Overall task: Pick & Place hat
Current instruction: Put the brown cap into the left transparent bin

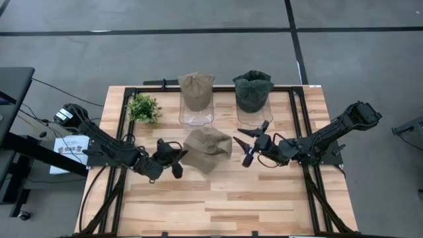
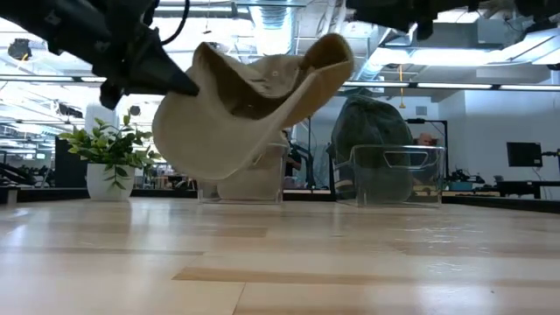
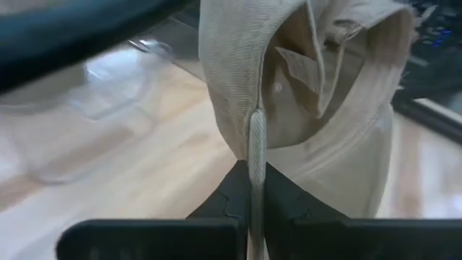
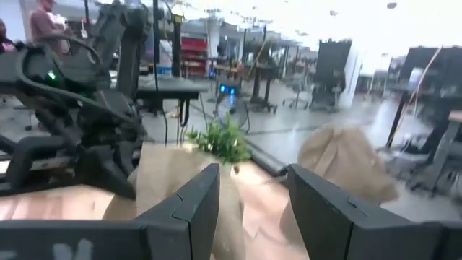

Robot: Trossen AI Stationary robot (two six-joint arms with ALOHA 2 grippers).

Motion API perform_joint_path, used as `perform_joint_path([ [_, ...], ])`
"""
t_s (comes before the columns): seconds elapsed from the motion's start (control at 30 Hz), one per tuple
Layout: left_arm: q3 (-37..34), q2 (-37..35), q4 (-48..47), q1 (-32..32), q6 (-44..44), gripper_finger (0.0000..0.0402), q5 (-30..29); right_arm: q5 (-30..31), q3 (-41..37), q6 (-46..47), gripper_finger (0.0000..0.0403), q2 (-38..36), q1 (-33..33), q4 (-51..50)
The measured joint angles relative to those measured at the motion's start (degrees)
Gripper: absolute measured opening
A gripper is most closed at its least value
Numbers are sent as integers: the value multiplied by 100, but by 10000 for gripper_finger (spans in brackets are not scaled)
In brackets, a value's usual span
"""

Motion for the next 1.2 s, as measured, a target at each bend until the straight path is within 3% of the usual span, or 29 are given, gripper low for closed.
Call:
perform_joint_path([
  [0.33,0,976,1147,179,-18,13,1361,-139,7,-533,154,314,-358,351],
  [0.5,74,1311,1500,419,-19,14,2041,-689,20,-1130,154,1256,-493,1381],
  [0.63,207,1380,1504,417,120,14,2267,-734,323,-2115,154,2084,-416,2212],
  [0.77,313,1384,1513,315,273,15,2274,-703,822,-2836,154,2794,-316,2334],
  [1.03,380,1384,1583,127,367,16,2272,125,1701,-3983,154,3846,-327,2349],
  [1.2,380,1384,1637,73,430,13,2274,1188,1880,-4941,154,4141,-429,2475],
])
